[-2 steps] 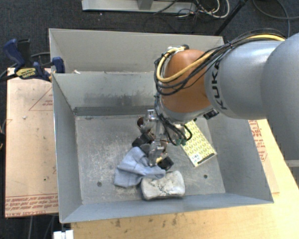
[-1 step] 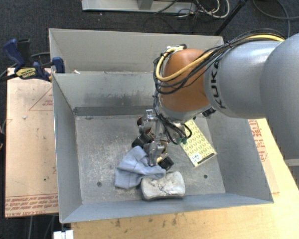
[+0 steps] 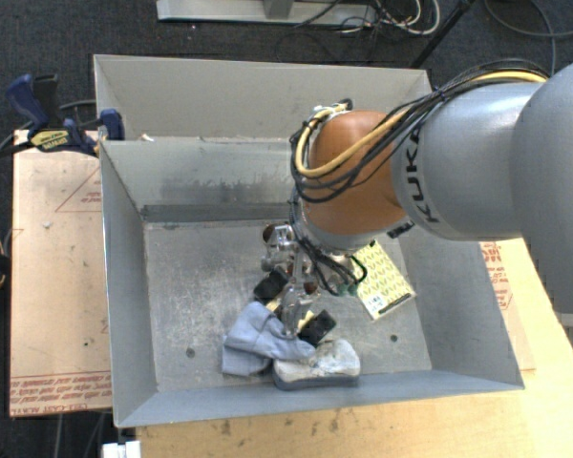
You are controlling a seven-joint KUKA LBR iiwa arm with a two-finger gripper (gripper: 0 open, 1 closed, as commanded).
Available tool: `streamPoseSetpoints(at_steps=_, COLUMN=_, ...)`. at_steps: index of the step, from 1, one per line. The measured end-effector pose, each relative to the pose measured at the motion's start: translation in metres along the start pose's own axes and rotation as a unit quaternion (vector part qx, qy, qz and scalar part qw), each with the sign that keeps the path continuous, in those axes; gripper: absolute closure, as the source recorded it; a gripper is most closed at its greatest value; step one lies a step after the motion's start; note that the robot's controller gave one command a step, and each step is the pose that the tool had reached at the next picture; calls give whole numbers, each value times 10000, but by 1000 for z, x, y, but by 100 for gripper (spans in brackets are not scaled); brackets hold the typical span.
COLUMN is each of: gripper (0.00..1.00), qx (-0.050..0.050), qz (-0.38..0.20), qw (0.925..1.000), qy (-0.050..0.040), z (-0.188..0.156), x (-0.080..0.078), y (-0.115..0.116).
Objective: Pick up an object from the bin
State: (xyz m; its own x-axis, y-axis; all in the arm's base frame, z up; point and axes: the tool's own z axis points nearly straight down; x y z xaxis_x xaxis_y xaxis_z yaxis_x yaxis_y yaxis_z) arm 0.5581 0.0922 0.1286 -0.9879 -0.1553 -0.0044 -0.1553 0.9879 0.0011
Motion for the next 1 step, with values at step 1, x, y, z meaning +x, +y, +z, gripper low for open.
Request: streamPoseSetpoints(at_steps=1, gripper=0, qx=-2, qz=-291, qw=9995, qy=-100, z=38, x=-1, y=-8)
